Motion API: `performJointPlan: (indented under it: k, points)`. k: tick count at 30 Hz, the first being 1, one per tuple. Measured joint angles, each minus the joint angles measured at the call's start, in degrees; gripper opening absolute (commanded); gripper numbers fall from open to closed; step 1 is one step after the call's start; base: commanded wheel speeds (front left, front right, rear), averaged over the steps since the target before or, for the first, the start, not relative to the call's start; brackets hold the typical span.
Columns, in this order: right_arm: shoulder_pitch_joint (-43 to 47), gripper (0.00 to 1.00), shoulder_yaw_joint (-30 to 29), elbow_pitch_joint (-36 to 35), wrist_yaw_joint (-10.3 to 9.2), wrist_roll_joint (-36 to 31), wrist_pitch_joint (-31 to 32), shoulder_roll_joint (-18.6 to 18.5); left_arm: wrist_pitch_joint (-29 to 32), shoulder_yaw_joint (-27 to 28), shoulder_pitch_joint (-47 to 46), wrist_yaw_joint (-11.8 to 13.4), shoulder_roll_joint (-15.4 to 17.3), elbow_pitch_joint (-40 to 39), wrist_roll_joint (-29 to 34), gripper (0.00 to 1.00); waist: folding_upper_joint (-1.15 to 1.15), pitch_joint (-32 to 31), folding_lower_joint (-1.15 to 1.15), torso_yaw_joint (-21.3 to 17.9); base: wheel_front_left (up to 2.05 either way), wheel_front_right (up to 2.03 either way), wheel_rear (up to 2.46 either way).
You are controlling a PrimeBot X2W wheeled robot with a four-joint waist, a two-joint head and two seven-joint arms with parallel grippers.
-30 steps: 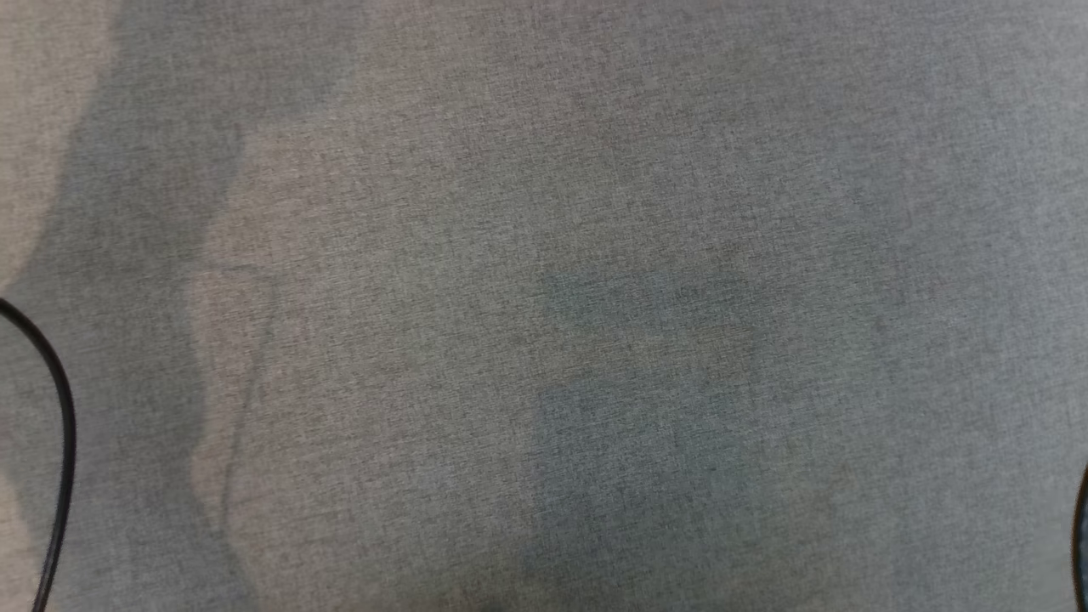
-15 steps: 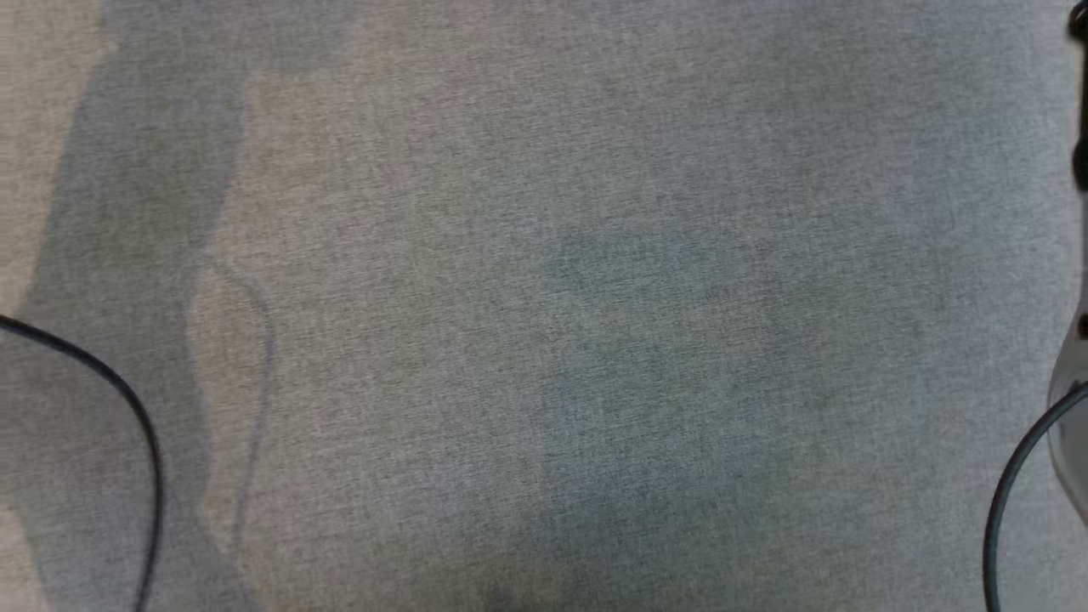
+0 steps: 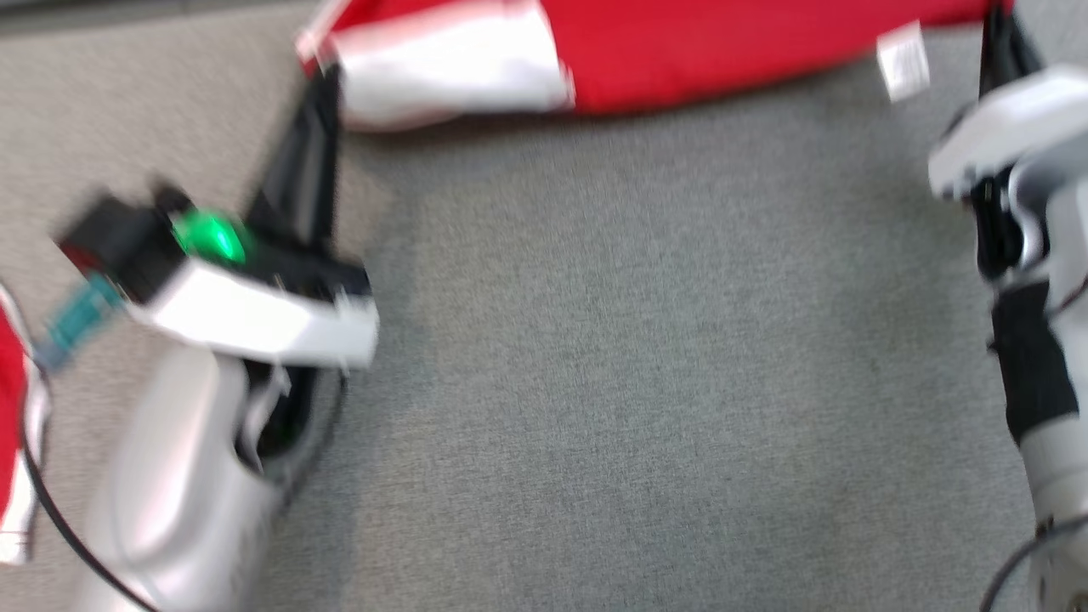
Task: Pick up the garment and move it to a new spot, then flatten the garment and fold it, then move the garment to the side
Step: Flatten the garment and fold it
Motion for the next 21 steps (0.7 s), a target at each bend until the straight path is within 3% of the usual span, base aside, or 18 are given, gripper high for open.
performJointPlan:
  k: [3,6,12,21]
  points:
    - [7.0,0.00,-0.7,-2.3,0.00,-0.5,2.3,-1.1,0.0,-2.8,7.5,0.0,0.6,-0.6,-0.4,0.00,0.00,-4.5,0.00,0.9,0.00,0.00,0.00]
    - [14.6,0.00,-2.3,-5.2,0.00,-2.1,3.6,-1.4,0.0,-2.1,13.7,0.0,-0.8,-1.6,-1.7,0.00,0.00,-8.6,0.00,2.1,0.00,0.00,0.00]
    - [25.3,0.00,-7.0,-12.4,0.00,-3.2,7.3,1.2,0.0,-3.1,23.2,0.0,-2.0,-2.8,-3.1,0.00,0.00,-14.2,0.00,4.3,0.00,0.00,0.00]
    - [41.4,0.00,-9.0,-32.5,0.00,-6.7,21.6,3.5,5.0,-8.4,34.0,0.0,2.1,-5.0,-11.2,0.00,0.00,-18.7,0.00,7.0,0.00,0.00,0.00]
